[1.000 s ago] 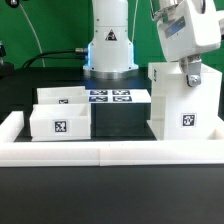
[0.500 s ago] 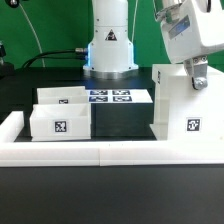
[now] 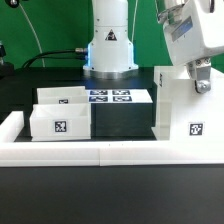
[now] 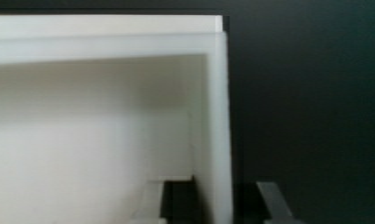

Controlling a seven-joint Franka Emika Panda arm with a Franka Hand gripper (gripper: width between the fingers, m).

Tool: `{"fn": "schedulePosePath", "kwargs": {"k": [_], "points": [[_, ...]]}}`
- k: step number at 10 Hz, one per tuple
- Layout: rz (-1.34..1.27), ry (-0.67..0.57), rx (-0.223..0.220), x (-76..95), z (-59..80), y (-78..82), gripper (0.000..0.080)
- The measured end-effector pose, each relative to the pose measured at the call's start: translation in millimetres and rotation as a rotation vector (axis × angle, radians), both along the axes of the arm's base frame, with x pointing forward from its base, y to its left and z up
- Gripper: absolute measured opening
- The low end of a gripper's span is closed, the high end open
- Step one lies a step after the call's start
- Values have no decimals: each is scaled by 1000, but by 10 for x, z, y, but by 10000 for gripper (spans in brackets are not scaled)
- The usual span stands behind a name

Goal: Assemble drawer

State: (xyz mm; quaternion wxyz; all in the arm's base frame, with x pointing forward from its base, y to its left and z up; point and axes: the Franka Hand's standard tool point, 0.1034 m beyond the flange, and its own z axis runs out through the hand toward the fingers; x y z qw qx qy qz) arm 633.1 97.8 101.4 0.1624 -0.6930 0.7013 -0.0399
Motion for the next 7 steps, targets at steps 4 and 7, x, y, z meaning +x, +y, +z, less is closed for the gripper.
{"fn": "schedulePosePath", "kwargs": {"k": [4, 7], "points": [[19, -19, -7, 31, 44, 5, 285], [31, -38, -13, 67, 83, 7, 609]]}}
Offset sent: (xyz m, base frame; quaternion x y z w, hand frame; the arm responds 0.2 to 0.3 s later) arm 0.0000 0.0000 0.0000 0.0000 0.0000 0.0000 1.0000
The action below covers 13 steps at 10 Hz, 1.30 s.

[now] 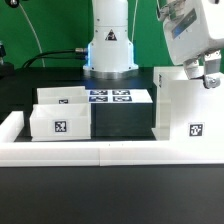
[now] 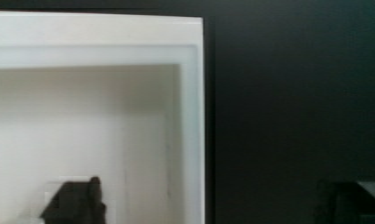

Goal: Assemble drawer

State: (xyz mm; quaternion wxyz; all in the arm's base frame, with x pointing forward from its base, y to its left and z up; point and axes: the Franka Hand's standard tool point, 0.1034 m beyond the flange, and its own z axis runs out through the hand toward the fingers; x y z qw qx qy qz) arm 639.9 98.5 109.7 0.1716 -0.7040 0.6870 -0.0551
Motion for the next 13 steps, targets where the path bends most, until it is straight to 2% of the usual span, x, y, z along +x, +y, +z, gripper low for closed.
{"fn": "schedulePosePath", "kwargs": {"k": [1, 3, 5, 7, 9, 10, 11, 13], "points": [[4, -3, -2, 4, 4, 1, 642], [43, -9, -13, 0, 17, -1, 642], [216, -51, -62, -97, 247, -107, 649], [257, -85, -62, -217, 473, -231, 649], [277, -78, -69, -232, 395, -202, 649], [368, -83, -103, -250, 381, -196, 649], [559, -78, -166, -305, 337, -182, 649], [848, -95, -249, -366, 428, -388, 649]]}}
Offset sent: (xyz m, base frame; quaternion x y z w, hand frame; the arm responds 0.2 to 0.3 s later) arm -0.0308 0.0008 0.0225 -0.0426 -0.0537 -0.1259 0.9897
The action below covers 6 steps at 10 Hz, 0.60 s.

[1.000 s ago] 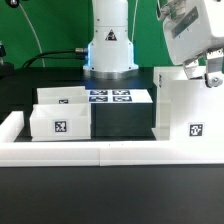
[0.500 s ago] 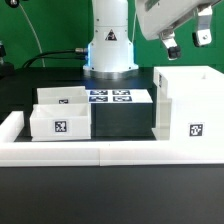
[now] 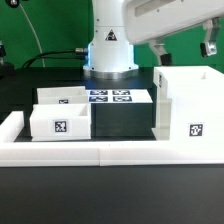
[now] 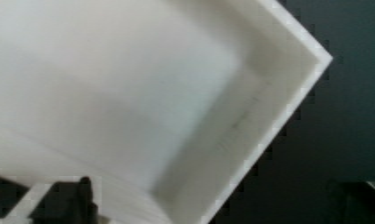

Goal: Assemble drawer

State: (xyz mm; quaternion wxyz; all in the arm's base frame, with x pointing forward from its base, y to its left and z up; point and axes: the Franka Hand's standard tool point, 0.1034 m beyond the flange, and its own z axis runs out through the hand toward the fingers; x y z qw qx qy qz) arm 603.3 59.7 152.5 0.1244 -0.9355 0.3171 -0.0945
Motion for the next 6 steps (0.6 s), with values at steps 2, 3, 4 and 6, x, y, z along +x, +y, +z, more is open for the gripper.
{"fn": "schedulePosePath", "kwargs": {"k": [2, 3, 4, 6], "points": [[229, -26, -56, -37, 35, -290, 649], [274, -47, -63, -30, 39, -422, 649], [309, -49, -76, -32, 33, -402, 649], [478, -75, -127, -38, 12, -436, 649]]}}
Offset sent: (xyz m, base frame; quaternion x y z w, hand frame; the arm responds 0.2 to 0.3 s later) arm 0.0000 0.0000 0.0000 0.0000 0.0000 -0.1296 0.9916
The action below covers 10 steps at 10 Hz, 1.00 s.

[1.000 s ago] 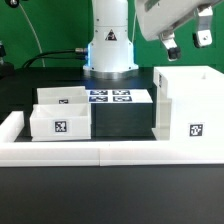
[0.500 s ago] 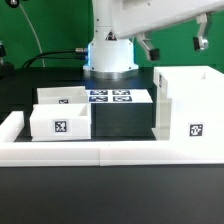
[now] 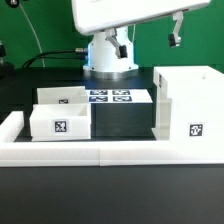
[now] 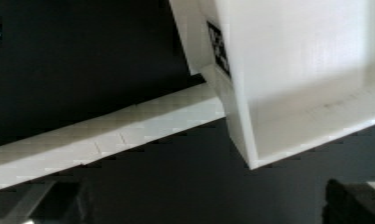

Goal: Assemble drawer

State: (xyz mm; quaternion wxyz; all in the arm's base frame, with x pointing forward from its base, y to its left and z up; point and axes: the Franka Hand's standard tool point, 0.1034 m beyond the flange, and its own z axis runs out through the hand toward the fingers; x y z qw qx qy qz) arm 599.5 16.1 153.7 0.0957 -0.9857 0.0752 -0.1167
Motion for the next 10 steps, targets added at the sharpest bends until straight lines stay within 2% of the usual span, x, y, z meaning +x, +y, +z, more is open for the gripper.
{"fn": "schedulePosePath", "kwargs": {"k": [1, 2, 3, 5, 10], "points": [[155, -18, -70, -41, -91, -96, 649], [235, -15, -110, -100, -181, -248, 649], [231, -7, -122, -153, -245, -411, 649], [207, 9, -132, -235, -309, -605, 649], [206, 8, -132, -230, -306, -597, 649]]}}
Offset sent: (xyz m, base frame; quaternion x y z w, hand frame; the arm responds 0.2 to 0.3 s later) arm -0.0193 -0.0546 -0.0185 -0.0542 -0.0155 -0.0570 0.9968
